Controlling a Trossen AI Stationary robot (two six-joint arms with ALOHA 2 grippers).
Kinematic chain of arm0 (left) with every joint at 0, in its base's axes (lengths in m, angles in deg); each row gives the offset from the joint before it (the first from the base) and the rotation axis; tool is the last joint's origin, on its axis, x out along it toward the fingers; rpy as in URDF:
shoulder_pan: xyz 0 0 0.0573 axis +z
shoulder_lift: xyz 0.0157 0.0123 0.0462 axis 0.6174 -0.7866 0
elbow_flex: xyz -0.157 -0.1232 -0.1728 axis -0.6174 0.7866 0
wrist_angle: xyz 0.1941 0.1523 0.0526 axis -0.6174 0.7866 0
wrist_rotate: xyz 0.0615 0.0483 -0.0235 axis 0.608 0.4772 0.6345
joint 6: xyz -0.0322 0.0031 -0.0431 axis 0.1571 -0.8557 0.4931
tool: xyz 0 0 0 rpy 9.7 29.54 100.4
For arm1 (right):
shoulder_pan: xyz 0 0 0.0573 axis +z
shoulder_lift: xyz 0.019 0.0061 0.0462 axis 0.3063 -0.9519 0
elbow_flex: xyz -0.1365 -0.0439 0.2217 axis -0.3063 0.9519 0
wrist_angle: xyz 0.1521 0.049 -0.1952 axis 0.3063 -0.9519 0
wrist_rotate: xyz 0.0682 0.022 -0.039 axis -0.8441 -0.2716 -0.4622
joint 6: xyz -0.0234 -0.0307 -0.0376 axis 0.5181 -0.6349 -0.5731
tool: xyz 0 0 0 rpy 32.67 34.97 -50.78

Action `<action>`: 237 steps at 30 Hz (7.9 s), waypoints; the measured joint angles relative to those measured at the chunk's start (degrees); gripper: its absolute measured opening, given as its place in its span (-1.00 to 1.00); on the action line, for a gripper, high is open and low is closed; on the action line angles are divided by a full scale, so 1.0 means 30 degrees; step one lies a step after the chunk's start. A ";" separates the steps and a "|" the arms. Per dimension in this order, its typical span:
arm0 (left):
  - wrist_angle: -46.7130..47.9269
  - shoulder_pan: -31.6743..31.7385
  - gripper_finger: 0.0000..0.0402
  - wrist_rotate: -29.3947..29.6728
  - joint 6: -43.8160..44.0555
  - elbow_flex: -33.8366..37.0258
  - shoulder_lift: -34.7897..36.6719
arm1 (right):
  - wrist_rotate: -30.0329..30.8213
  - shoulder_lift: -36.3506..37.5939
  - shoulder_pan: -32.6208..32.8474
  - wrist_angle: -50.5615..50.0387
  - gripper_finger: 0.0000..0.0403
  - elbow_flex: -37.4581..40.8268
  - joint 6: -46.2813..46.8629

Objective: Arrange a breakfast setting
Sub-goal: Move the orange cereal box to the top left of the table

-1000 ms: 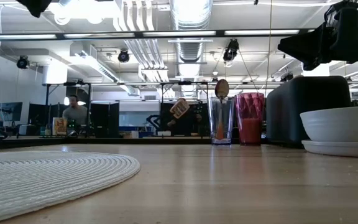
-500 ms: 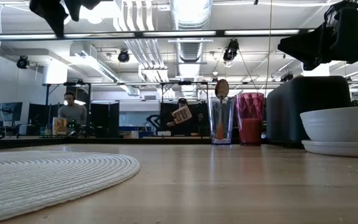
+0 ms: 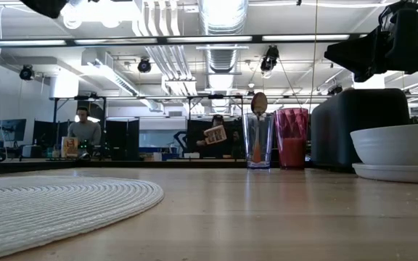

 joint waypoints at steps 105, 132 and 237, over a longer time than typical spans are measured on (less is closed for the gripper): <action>-0.0020 -1.1320 -1.00 0.6428 1.5799 0.1852 0.1094 | 0.0002 0.0000 -0.0002 0.0002 -0.41 0.0000 0.0000; -0.0006 -0.1815 -1.00 1.4144 0.6758 0.1923 0.3297 | 0.0004 0.0000 0.0000 0.0004 -0.41 0.0000 0.0000; 0.0007 -2.2169 0.22 0.9033 3.0516 0.0838 -0.7677 | 0.0002 -0.0002 -0.0007 0.0000 -0.41 0.0000 0.0000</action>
